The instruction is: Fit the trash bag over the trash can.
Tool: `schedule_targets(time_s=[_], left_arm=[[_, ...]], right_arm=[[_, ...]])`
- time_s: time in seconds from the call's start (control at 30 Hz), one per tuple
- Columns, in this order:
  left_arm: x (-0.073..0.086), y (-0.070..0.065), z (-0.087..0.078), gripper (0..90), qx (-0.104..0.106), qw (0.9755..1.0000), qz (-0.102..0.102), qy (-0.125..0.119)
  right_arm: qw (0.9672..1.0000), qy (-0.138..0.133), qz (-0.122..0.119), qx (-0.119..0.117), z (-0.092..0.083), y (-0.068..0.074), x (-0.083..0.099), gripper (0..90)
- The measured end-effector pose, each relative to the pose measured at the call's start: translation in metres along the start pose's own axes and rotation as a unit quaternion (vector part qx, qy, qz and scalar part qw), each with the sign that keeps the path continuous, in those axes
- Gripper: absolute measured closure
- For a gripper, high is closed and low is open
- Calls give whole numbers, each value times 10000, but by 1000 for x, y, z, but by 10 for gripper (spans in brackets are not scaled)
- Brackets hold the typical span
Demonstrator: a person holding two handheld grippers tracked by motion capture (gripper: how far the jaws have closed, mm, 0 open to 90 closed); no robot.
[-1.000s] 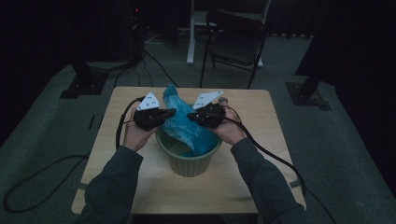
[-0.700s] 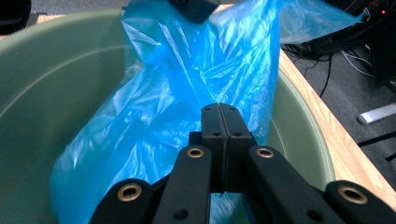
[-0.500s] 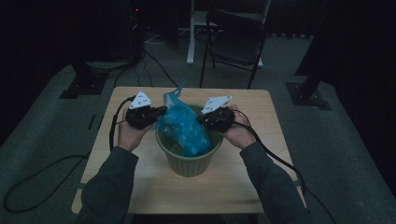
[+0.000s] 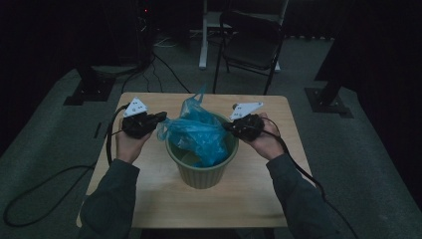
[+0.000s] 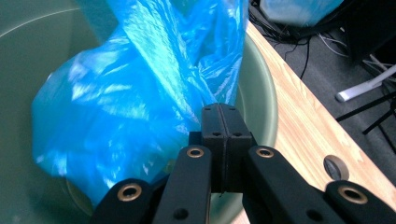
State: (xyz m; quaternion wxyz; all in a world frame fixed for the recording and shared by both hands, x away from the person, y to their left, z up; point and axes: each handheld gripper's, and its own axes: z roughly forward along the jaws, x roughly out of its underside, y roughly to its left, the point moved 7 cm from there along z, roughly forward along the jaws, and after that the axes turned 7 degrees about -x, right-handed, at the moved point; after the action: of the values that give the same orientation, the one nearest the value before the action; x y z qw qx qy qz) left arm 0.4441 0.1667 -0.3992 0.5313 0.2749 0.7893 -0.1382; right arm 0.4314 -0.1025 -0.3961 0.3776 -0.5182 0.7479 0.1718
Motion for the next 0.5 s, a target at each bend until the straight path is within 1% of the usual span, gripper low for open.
schedule_targets(time_s=[0.03, 0.13, 0.17, 0.2, 0.27, 0.3, 0.33, 0.37, 0.4, 0.47, 0.5], left_arm=[[-1, -1, 0, 898, 1, 10000, -12, -13], [-4, -3, 2, 846, 3, 10000, 32, -5], [-8, -7, 4, 846, 18, 10000, 68, -5], [-9, -8, 5, 816, 11, 9999, 106, 8], [-16, -13, 9, 788, 8, 9999, 157, -8], [-17, -14, 10, 752, 14, 9998, 179, -9], [-17, -14, 10, 737, 14, 9998, 179, -9], [-25, -21, 15, 737, 65, 9997, 227, -22], [-28, -24, 18, 687, 64, 9997, 247, -2], [-32, -29, 23, 657, 94, 9996, 280, 24], [-34, -31, 25, 648, 72, 9995, 298, 19]], right_arm=[[10000, -28, 14, -11, 0, 0, 0, 900], [10000, -59, 8, -8, 0, 0, 0, 900], [10000, -90, -2, -18, 0, 0, -1, 900], [9999, -109, -7, -16, 0, 1, -3, 900], [9999, -115, -23, -23, 1, 2, -4, 900], [9999, -118, -22, -24, 2, 2, -5, 900], [9999, -118, -22, -24, 2, 2, -5, 900], [9999, -122, -29, -27, 2, 2, -5, 900], [9999, -144, -36, -21, 2, 3, -6, 900], [9999, -149, -38, -15, 3, 2, -7, 900], [9999, -145, -49, -12, 3, 2, -8, 900]])
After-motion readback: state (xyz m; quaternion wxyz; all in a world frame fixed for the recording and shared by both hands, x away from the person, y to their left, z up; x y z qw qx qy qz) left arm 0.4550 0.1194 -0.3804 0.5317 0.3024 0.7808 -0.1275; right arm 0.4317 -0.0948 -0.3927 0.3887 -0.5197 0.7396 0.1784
